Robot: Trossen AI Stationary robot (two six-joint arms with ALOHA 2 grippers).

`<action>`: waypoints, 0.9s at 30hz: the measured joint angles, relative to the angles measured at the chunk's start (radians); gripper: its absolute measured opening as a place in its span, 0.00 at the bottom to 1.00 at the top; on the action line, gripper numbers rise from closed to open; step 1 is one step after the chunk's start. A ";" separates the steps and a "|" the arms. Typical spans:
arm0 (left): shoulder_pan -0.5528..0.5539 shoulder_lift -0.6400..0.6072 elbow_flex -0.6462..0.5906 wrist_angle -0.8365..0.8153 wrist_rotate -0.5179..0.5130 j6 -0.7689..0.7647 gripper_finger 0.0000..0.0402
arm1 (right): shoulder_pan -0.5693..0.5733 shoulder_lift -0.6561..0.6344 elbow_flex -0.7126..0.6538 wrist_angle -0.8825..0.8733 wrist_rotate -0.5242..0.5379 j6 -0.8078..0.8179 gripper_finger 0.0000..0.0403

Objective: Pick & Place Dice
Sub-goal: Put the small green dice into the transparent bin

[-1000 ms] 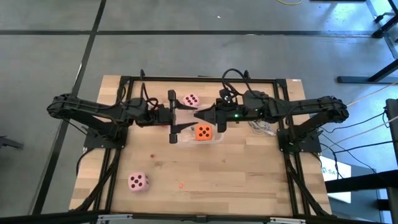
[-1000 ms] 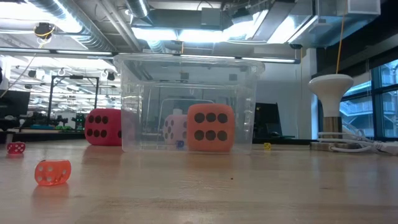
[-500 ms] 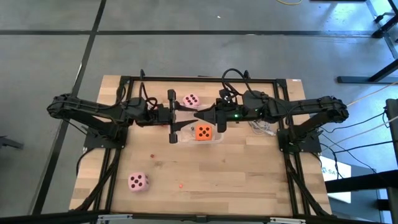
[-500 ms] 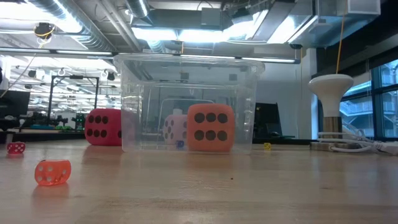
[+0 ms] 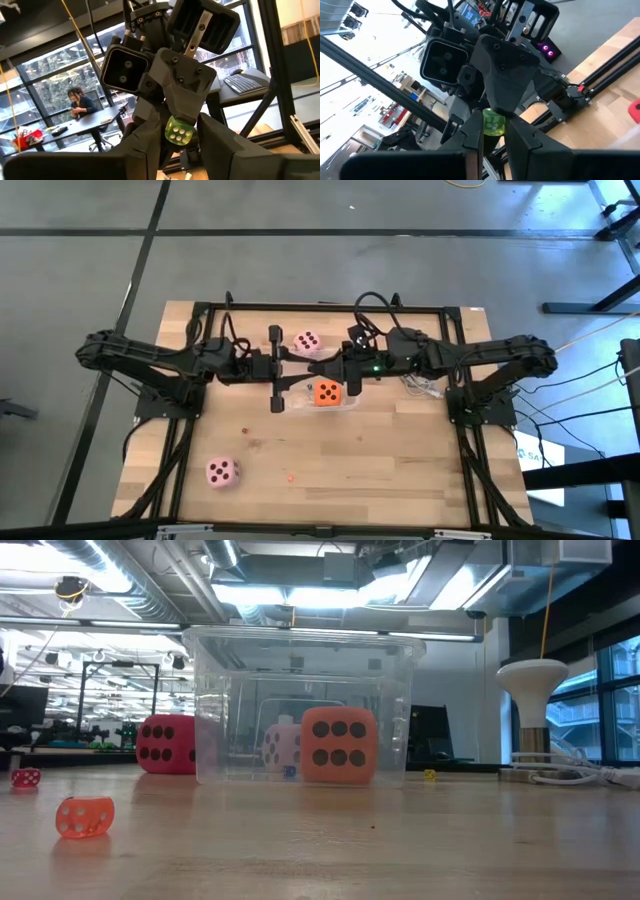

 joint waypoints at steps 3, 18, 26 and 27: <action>0.000 0.000 0.000 -0.004 -0.002 0.020 0.23 | 0.000 0.001 0.000 0.012 -0.009 -0.001 0.12; -0.005 0.000 0.001 -0.013 -0.005 0.069 0.04 | 0.001 0.003 -0.001 0.026 -0.025 -0.012 0.37; -0.005 0.002 0.001 -0.023 -0.015 0.067 0.04 | 0.000 0.003 -0.001 0.027 -0.022 -0.018 0.61; -0.005 0.002 0.001 -0.023 -0.015 0.065 0.03 | 0.000 0.003 -0.001 0.027 -0.015 -0.015 0.63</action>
